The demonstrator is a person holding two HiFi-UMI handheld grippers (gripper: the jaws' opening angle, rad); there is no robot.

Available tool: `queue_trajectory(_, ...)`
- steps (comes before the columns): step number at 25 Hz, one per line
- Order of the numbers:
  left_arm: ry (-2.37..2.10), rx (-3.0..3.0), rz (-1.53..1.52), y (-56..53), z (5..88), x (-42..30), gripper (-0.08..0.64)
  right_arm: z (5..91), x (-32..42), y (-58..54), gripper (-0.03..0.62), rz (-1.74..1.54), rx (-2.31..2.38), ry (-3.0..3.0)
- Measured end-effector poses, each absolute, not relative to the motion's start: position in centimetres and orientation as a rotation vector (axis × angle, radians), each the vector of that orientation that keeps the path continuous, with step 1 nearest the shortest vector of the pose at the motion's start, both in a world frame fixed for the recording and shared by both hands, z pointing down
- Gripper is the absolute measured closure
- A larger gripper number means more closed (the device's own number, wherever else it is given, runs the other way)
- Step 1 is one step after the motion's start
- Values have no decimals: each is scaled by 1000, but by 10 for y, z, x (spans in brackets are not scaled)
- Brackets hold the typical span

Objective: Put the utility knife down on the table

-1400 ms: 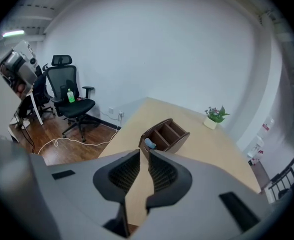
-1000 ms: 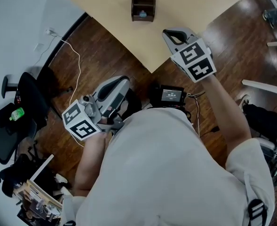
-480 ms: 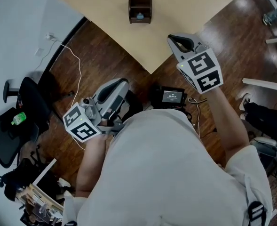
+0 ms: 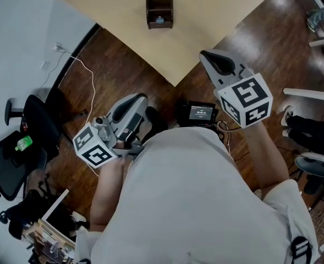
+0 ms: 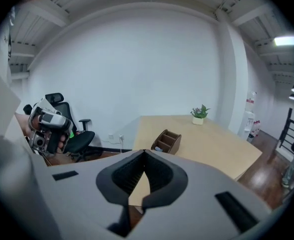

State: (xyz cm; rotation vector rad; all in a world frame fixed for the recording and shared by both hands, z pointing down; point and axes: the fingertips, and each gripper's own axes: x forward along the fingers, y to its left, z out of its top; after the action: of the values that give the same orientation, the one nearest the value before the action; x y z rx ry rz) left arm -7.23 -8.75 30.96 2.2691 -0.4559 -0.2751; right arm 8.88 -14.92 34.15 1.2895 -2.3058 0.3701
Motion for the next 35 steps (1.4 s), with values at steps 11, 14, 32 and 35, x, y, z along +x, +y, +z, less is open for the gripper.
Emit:
queue_trajectory(11,-438,2279,-261,-86,306,-69,557,313,98,-120,591,541,1386,-2407)
queue_trajectory(14,-443,2282,-276,-90,301,-70,557,304,98,-119,591,538,1376,-2425)
queue_trajectory(32,-422,2298,-277,-93,294,-67,557,292,99,-116,591,501,1388,-2432)
queue_trajectory(35,-416,2295,-271,-92,294,-65,557,293,100,-117,591,499,1388,-2425)
